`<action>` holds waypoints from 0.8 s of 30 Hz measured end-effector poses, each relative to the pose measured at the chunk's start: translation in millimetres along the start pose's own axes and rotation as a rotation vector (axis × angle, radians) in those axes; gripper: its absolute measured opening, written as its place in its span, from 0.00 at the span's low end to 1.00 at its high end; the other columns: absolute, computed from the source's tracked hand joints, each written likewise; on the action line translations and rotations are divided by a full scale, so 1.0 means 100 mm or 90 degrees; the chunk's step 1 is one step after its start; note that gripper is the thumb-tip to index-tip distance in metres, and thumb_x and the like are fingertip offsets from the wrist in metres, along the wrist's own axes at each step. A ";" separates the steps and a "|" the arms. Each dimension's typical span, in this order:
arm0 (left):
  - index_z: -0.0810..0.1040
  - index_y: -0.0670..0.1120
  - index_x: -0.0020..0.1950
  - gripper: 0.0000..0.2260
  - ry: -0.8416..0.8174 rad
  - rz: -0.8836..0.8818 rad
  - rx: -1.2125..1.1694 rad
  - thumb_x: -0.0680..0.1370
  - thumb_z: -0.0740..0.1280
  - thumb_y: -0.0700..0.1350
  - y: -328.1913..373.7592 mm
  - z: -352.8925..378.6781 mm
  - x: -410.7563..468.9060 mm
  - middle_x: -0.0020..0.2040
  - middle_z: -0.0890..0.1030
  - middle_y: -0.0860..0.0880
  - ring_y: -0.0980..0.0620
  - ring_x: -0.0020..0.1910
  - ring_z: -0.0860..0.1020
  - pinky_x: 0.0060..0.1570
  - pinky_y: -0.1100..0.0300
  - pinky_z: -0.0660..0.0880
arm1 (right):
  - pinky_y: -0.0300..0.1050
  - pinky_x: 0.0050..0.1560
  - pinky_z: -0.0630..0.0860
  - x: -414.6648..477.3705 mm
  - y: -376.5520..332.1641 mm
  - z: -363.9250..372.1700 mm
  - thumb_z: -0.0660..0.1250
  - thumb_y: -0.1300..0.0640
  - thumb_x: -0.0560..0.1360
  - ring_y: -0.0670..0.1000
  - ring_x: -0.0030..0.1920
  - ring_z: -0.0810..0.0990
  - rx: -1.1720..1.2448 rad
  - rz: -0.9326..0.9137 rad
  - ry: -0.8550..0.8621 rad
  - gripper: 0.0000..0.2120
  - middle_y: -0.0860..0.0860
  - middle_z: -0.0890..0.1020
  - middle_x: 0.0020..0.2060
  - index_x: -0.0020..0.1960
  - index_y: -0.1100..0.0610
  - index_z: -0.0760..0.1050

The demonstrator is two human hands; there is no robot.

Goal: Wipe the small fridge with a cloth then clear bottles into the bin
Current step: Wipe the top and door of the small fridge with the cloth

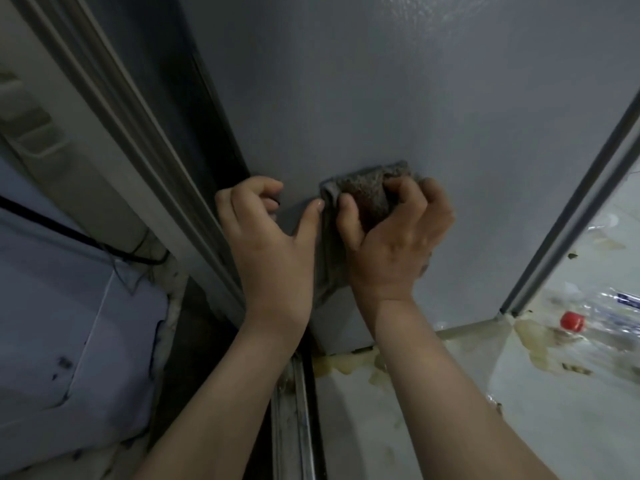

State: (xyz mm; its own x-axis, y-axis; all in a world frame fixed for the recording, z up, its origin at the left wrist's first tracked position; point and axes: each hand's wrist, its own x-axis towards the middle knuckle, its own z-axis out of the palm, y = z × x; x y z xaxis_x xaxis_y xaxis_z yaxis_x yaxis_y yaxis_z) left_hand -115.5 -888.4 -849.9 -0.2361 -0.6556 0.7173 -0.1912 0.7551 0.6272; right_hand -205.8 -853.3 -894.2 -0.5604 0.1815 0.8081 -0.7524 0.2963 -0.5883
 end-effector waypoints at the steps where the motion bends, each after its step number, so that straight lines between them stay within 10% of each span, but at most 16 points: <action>1: 0.66 0.48 0.50 0.17 0.006 -0.006 -0.007 0.71 0.73 0.44 -0.01 0.00 -0.01 0.51 0.66 0.49 0.57 0.42 0.68 0.46 0.67 0.71 | 0.53 0.50 0.65 -0.08 0.05 -0.01 0.57 0.39 0.76 0.57 0.49 0.67 -0.007 -0.014 -0.011 0.20 0.56 0.66 0.54 0.53 0.55 0.64; 9: 0.64 0.59 0.46 0.18 -0.020 -0.081 -0.083 0.71 0.72 0.44 -0.15 0.00 -0.10 0.48 0.69 0.46 0.57 0.39 0.68 0.42 0.70 0.69 | 0.52 0.47 0.64 -0.55 0.37 -0.10 0.54 0.41 0.78 0.56 0.49 0.67 -0.021 -0.071 -0.122 0.18 0.55 0.65 0.52 0.53 0.56 0.65; 24: 0.65 0.59 0.47 0.15 -0.076 -0.082 -0.150 0.76 0.66 0.39 -0.31 -0.03 -0.20 0.42 0.68 0.55 0.62 0.40 0.69 0.41 0.71 0.68 | 0.50 0.45 0.65 -0.14 -0.01 0.12 0.56 0.42 0.78 0.55 0.47 0.68 0.005 -0.123 0.001 0.13 0.53 0.65 0.52 0.53 0.52 0.65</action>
State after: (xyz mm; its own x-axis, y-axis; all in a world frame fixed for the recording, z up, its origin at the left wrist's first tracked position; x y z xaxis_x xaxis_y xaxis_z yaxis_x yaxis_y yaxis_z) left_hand -101.6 -898.9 -882.7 -0.3368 -0.7300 0.5947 -0.0044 0.6328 0.7743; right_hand -201.3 -866.9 -905.1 -0.4049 0.1234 0.9060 -0.8483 0.3190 -0.4226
